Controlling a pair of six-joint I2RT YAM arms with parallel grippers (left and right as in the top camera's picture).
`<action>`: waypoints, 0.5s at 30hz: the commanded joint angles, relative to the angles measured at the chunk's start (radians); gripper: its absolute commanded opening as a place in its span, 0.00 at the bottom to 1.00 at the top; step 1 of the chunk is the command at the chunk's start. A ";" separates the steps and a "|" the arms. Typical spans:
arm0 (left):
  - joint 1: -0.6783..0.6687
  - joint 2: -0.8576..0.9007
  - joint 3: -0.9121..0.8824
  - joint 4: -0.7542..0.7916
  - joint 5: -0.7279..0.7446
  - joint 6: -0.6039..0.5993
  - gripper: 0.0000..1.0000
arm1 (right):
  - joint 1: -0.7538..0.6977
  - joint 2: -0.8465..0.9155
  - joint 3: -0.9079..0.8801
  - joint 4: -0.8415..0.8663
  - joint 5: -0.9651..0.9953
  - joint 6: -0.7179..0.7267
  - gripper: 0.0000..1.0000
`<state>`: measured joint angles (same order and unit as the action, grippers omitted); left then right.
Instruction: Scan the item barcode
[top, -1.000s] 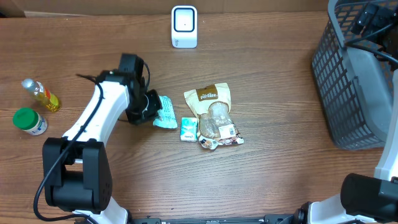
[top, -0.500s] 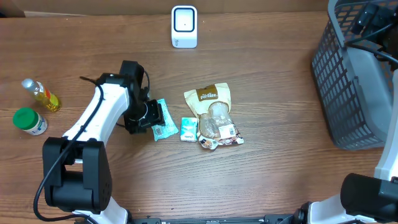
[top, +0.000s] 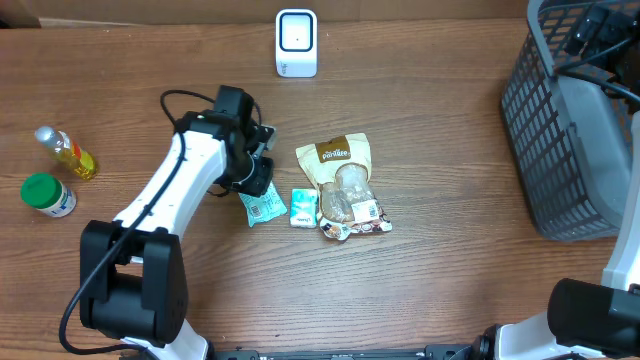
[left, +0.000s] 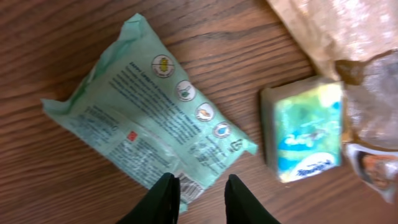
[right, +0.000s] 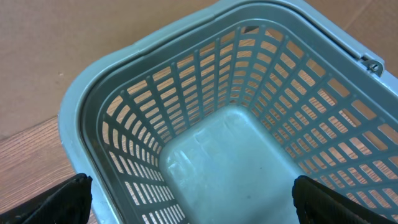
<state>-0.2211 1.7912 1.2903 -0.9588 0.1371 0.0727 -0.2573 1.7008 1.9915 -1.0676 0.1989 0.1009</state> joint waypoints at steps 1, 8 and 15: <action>-0.028 -0.013 0.004 0.006 -0.129 0.051 0.25 | 0.000 -0.010 0.018 0.004 0.010 0.004 1.00; -0.048 -0.009 -0.027 0.032 -0.227 0.051 0.24 | 0.000 -0.010 0.018 0.004 0.010 0.004 1.00; -0.048 0.034 -0.048 0.064 -0.222 0.042 0.24 | 0.000 -0.010 0.018 0.004 0.010 0.004 1.00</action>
<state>-0.2668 1.7947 1.2530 -0.9047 -0.0650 0.1081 -0.2573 1.7008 1.9915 -1.0676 0.1986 0.1013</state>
